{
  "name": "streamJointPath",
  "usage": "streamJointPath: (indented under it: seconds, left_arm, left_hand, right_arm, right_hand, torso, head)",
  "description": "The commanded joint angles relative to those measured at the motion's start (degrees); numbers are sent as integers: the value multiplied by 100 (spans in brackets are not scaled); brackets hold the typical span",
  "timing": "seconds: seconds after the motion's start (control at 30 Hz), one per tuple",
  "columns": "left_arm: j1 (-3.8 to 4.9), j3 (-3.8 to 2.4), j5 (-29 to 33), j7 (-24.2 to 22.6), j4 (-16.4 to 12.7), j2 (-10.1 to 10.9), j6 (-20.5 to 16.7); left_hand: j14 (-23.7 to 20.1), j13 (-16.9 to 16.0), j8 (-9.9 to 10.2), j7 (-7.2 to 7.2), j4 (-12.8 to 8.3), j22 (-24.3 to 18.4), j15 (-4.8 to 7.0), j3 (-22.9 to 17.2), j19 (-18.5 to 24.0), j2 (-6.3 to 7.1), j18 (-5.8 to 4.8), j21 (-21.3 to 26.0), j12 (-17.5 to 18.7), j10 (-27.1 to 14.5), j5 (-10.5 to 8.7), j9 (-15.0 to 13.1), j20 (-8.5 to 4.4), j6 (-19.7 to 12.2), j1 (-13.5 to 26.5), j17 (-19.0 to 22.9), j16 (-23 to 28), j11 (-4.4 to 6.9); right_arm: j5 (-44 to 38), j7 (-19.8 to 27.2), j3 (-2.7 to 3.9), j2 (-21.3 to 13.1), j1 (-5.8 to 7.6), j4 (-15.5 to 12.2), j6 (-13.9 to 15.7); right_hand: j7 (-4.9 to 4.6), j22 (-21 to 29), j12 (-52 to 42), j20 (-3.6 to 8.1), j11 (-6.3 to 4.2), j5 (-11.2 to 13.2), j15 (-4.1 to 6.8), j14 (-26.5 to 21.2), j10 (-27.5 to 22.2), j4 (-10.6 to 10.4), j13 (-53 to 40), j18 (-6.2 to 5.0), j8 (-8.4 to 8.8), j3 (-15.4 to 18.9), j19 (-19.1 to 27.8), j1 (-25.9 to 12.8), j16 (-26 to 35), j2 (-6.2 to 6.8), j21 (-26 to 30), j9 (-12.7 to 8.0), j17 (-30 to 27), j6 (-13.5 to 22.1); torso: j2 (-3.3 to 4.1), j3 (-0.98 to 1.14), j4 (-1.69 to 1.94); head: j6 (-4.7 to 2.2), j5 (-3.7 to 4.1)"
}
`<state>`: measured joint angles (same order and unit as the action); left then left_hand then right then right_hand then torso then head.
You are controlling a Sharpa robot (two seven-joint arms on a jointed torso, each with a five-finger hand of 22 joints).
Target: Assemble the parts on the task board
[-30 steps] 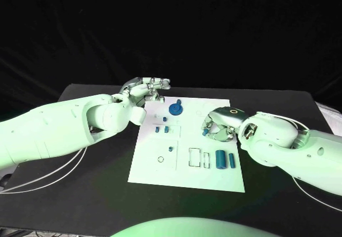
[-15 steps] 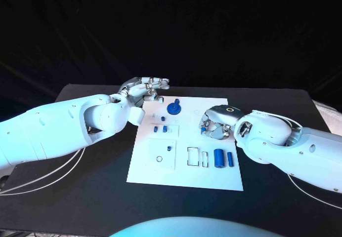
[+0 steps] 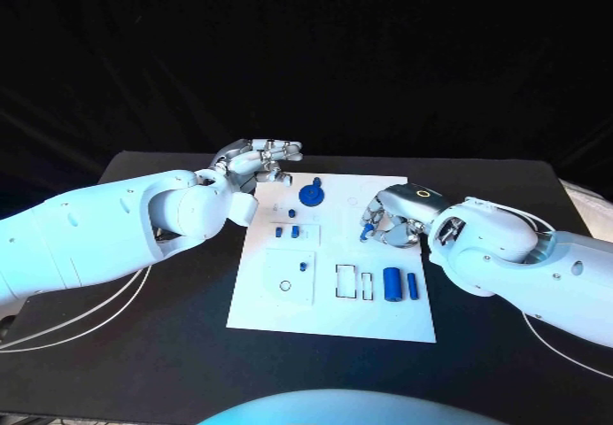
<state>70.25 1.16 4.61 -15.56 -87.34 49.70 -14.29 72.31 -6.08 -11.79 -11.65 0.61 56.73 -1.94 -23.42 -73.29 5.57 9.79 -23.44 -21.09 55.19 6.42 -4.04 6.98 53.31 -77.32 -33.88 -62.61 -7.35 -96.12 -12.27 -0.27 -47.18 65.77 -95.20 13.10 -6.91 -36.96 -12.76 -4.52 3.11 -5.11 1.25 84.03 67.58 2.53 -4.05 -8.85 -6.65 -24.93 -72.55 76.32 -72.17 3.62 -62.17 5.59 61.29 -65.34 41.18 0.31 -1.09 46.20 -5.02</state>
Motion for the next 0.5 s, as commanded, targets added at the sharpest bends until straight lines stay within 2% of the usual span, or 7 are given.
streamJointPath:
  seconds: [0.03, 0.13, 0.27, 0.33, 0.5]
  left_arm:
    - [3, -3, -12, -26, -19, 3, 127]
    - [3, -3, -12, -26, -23, 5, 135]
    - [3, -3, -11, -23, -22, 2, 146]
    - [3, -3, -11, -19, -22, 1, 151]
    - [2, -3, -10, -10, -18, -4, 156]
  left_hand:
    - [-57, 6, -43, 13, 5, -9, 2, 33, 4, -51, 49, 34, -33, -45, -11, -10, 29, -42, 36, 8, -29, 14]
    - [-57, 6, -43, 13, 5, -9, 2, 33, 4, -51, 49, 34, -33, -45, -11, -10, 29, -42, 36, 8, -29, 14]
    - [-58, 6, -48, 13, 5, -10, 3, 33, 5, -55, 50, 35, -38, -48, -8, -10, 29, -45, 34, 11, -30, 15]
    - [-59, 6, -49, 13, 5, -11, 3, 34, 5, -55, 50, 35, -40, -49, -7, -11, 30, -45, 35, 12, -30, 15]
    - [-59, 6, -49, 13, 5, -11, 3, 34, 5, -55, 50, 35, -40, -49, -7, -11, 30, -45, 35, 12, -30, 15]
  right_arm:
    - [609, 145, 26, -109, 75, -116, 330]
    - [947, 206, 45, -212, 148, -236, 397]
    - [1278, 309, 56, -245, 192, -366, 504]
    - [1378, 342, 58, -219, 199, -431, 509]
    - [1474, 402, 53, -35, 161, -613, 440]
  right_hand:
    - [8, -18, -24, 4, -5, -21, 39, 183, 51, -5, 5, 4, -24, -30, -26, 31, -36, -59, -42, 5, 7, -52]
    - [10, -26, -23, 6, -7, -22, 40, 184, 56, -6, 5, 5, -27, -32, -30, 31, -40, -61, -47, 7, 12, -56]
    - [20, -73, -15, 15, -13, -29, 46, 192, 85, -23, 4, 12, -42, -29, -51, 10, -68, -68, -78, 17, 47, -85]
    - [22, -74, -9, 18, -13, -26, 48, 191, 90, -31, 5, 12, -44, -21, -53, -4, -61, -63, -81, 19, 32, -88]
    - [23, -75, -1, 20, -13, -25, 49, 190, 91, -38, 7, 13, -42, -14, -55, -17, -59, -57, -83, 20, 25, -85]
  torso:
    - [2, 5, -4]
    - [11, 7, 1]
    - [-2, 11, -10]
    - [4, 6, 0]
    - [1, 6, 2]
  head:
    - [-23, 16]
    - [-27, 22]
    - [-23, 6]
    - [-29, 14]
    - [-11, -25]
